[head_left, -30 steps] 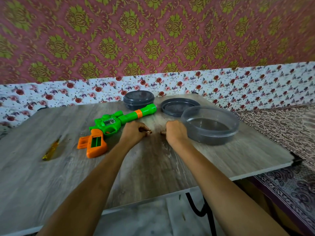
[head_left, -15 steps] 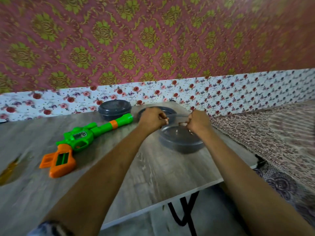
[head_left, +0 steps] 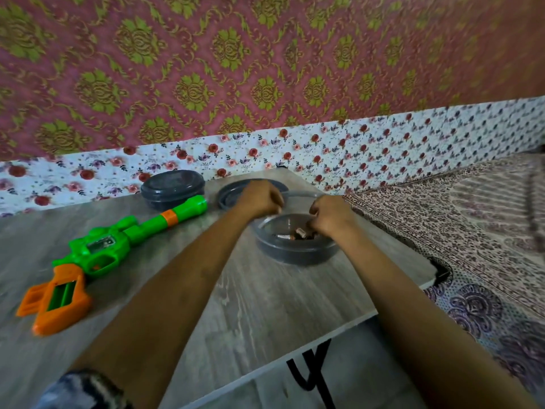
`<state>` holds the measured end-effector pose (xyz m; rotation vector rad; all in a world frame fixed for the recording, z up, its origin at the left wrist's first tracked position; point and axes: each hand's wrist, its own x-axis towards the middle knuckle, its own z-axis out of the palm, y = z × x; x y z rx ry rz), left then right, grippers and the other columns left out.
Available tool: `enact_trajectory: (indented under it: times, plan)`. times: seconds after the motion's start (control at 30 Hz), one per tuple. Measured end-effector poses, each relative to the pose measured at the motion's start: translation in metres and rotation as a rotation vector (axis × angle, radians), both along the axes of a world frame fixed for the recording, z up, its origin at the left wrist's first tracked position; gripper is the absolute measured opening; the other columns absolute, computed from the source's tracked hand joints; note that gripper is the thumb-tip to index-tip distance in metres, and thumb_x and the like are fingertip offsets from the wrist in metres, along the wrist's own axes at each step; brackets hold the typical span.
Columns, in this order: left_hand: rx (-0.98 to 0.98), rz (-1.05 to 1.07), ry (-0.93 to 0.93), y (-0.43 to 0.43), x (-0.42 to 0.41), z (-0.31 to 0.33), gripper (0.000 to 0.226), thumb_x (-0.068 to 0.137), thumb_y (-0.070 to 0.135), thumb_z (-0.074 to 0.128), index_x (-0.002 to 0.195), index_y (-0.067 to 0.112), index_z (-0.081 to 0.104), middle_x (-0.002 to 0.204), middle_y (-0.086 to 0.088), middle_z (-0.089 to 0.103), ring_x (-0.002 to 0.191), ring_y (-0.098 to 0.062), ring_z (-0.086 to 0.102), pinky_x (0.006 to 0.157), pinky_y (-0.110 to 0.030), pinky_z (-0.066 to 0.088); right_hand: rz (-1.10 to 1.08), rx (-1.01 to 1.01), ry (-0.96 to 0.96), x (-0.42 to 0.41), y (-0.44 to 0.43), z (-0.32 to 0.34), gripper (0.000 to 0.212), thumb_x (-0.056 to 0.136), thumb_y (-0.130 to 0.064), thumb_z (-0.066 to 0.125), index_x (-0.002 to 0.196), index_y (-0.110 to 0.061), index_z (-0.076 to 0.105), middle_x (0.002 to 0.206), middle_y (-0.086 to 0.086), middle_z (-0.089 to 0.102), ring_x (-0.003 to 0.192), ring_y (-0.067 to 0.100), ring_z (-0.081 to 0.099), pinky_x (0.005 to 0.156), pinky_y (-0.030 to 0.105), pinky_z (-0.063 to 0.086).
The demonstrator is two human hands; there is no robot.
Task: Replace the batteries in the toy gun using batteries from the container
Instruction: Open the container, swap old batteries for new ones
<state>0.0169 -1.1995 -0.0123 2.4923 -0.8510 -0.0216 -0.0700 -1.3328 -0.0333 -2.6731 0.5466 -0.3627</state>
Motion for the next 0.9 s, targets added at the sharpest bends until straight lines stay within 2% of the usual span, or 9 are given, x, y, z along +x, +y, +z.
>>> enact_trajectory:
  times: [0.03, 0.1, 0.2, 0.33, 0.43, 0.57, 0.7, 0.8, 0.9]
  plan:
    - [-0.076, 0.051, -0.039, 0.007, 0.009, 0.005, 0.02, 0.082, 0.0, 0.065, 0.1, 0.006, 0.071, 0.102, -0.009, 0.071, 0.088, -0.017, 0.066, 0.083, -0.026, 0.052, 0.005, 0.015, -0.046, -0.004, -0.002, 0.002, 0.031, 0.083, -0.015, 0.065, 0.114, -0.011, 0.061, 0.106, 0.006, 0.065, 0.081, 0.016, 0.062, 0.081, 0.026, 0.052]
    - [-0.055, 0.151, -0.124, 0.021, 0.028, 0.007, 0.02, 0.084, -0.001, 0.061, 0.1, 0.006, 0.072, 0.102, -0.011, 0.07, 0.095, -0.021, 0.066, 0.088, -0.029, 0.051, -0.025, -0.018, -0.118, -0.012, -0.009, 0.0, 0.046, 0.085, -0.025, 0.063, 0.129, -0.016, 0.051, 0.097, 0.004, 0.062, 0.075, 0.016, 0.061, 0.076, 0.029, 0.053]
    - [0.149, 0.219, -0.165, 0.036, 0.049, -0.007, 0.026, 0.087, 0.004, 0.059, 0.112, 0.009, 0.067, 0.11, -0.013, 0.065, 0.103, -0.027, 0.062, 0.09, -0.032, 0.047, -0.109, 0.051, -0.2, -0.016, -0.018, -0.012, 0.057, 0.085, -0.033, 0.06, 0.135, -0.013, 0.039, 0.114, 0.01, 0.06, 0.102, 0.028, 0.059, 0.085, 0.038, 0.052]
    - [0.403, 0.158, -0.216, 0.04, 0.064, -0.034, 0.036, 0.088, 0.01, 0.057, 0.121, 0.02, 0.062, 0.126, -0.008, 0.061, 0.108, -0.028, 0.059, 0.092, -0.035, 0.048, -0.138, 0.347, -0.233, -0.017, -0.02, -0.027, 0.053, 0.086, -0.037, 0.055, 0.13, -0.01, 0.042, 0.123, 0.012, 0.058, 0.111, 0.031, 0.055, 0.092, 0.039, 0.048]
    - [0.516, 0.163, -0.358, 0.031, 0.058, -0.042, 0.023, 0.093, 0.02, 0.051, 0.111, 0.019, 0.064, 0.116, -0.008, 0.065, 0.102, -0.026, 0.062, 0.085, -0.035, 0.051, -0.144, 0.431, -0.314, -0.019, -0.018, -0.031, 0.047, 0.088, -0.033, 0.053, 0.129, -0.011, 0.045, 0.123, 0.011, 0.057, 0.112, 0.03, 0.055, 0.094, 0.037, 0.046]
    - [0.559, 0.206, -0.533, 0.022, 0.055, -0.041, 0.023, 0.095, 0.02, 0.044, 0.102, 0.018, 0.066, 0.107, -0.009, 0.068, 0.097, -0.026, 0.064, 0.079, -0.034, 0.05, -0.16, 0.48, -0.368, -0.021, -0.016, -0.034, 0.053, 0.09, -0.031, 0.049, 0.139, -0.013, 0.038, 0.136, 0.011, 0.05, 0.123, 0.031, 0.048, 0.104, 0.04, 0.039]
    - [0.324, 0.277, -0.541, 0.025, 0.056, -0.008, 0.023, 0.093, 0.024, 0.051, 0.111, 0.016, 0.062, 0.106, -0.013, 0.066, 0.096, -0.031, 0.063, 0.081, -0.039, 0.051, -0.134, 0.491, -0.362, -0.024, -0.014, -0.031, 0.053, 0.091, -0.029, 0.049, 0.14, -0.012, 0.036, 0.136, 0.013, 0.05, 0.123, 0.031, 0.048, 0.104, 0.039, 0.039]
    - [-0.006, 0.259, -0.486, 0.029, 0.048, 0.029, 0.024, 0.091, 0.026, 0.056, 0.109, 0.011, 0.061, 0.102, -0.013, 0.067, 0.094, -0.032, 0.062, 0.079, -0.039, 0.05, -0.111, 0.481, -0.34, -0.027, -0.012, -0.027, 0.055, 0.091, -0.029, 0.051, 0.14, -0.01, 0.036, 0.138, 0.012, 0.049, 0.125, 0.031, 0.046, 0.104, 0.037, 0.037]
    - [-0.414, 0.215, -0.305, 0.039, 0.031, 0.05, 0.017, 0.089, 0.019, 0.059, 0.099, 0.006, 0.059, 0.098, -0.015, 0.067, 0.09, -0.032, 0.062, 0.081, -0.039, 0.05, -0.102, 0.491, -0.312, -0.033, -0.004, -0.028, 0.058, 0.09, -0.031, 0.052, 0.142, -0.011, 0.034, 0.141, 0.011, 0.046, 0.128, 0.03, 0.044, 0.106, 0.036, 0.035]
